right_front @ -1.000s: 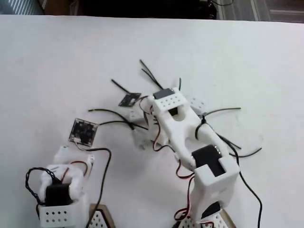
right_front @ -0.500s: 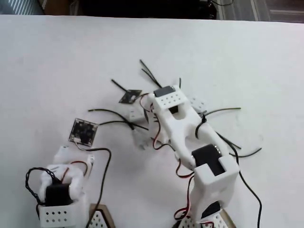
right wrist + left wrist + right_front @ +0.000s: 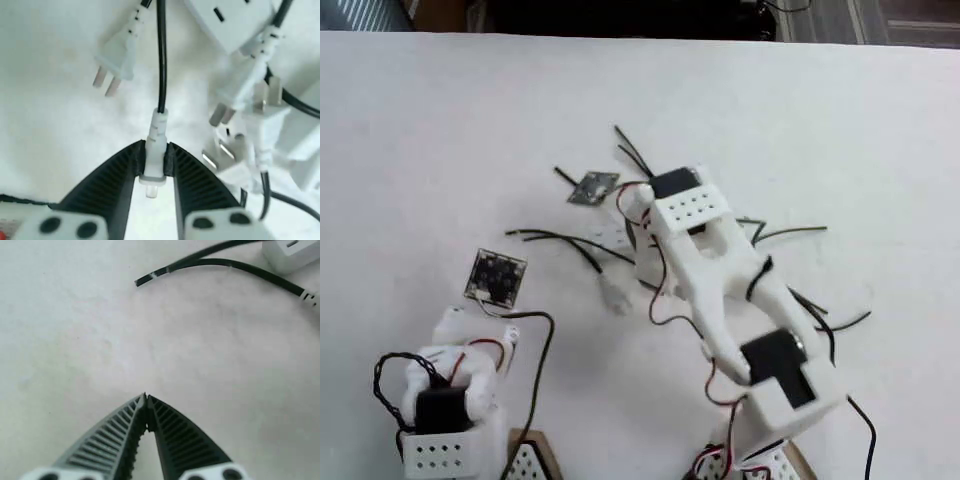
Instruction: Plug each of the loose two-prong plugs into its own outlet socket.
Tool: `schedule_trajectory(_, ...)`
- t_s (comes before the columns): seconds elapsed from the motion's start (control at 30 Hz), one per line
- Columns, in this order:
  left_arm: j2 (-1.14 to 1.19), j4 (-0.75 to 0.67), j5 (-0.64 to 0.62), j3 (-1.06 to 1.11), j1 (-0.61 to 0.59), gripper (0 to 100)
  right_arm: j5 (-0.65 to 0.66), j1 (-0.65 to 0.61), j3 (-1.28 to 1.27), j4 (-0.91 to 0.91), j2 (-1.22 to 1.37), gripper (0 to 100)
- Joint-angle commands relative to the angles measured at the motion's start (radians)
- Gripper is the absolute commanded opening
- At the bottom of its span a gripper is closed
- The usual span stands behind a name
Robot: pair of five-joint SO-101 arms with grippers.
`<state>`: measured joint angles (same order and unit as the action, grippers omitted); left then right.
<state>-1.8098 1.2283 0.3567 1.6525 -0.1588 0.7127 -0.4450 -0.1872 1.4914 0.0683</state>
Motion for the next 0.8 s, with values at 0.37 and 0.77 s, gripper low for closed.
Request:
schedule_trajectory(0.37,-0.008,-0.144,-0.002,-0.02,-0.008,2,0.0,-0.01,-0.048,0.213,-0.532,1.9)
schedule_trajectory(0.77,-0.008,-0.417,-0.298,-0.212,-0.001,2,-0.023,-0.105,-0.448,-0.173,-1.009,1.9)
